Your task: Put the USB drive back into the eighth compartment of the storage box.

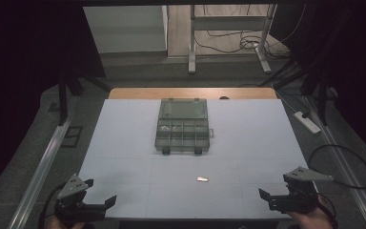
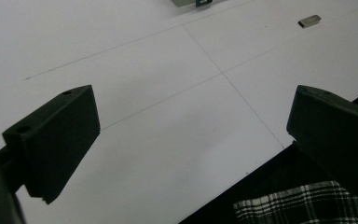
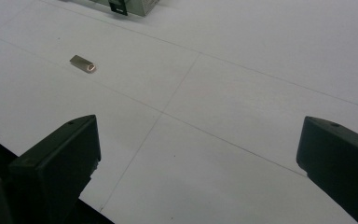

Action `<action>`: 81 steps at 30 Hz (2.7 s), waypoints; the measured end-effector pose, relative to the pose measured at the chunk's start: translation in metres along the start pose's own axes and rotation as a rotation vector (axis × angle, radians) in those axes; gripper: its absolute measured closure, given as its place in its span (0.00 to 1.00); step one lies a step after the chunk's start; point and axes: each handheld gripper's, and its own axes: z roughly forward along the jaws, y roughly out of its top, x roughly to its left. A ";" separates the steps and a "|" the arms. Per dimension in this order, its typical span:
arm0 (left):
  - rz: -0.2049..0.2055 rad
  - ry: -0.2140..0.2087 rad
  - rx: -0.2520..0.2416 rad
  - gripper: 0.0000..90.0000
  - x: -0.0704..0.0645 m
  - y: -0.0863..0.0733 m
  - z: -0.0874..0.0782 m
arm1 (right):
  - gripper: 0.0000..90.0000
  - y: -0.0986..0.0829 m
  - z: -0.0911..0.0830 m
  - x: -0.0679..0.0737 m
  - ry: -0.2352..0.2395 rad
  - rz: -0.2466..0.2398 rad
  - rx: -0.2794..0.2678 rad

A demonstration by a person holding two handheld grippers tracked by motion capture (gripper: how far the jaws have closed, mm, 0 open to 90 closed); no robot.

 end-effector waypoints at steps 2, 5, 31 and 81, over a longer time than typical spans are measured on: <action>-0.001 0.001 0.001 0.03 0.000 0.000 0.000 | 0.00 0.000 0.000 0.000 0.008 -0.001 0.003; -0.001 0.002 0.001 0.03 0.000 0.000 0.000 | 0.00 0.001 0.001 0.000 0.018 -0.001 0.009; -0.012 0.006 0.001 0.03 0.001 0.000 0.000 | 0.00 0.006 0.005 0.003 0.116 -0.009 0.004; -0.030 0.005 0.000 0.03 0.002 0.000 0.001 | 0.00 0.047 0.050 0.026 0.227 -0.139 0.071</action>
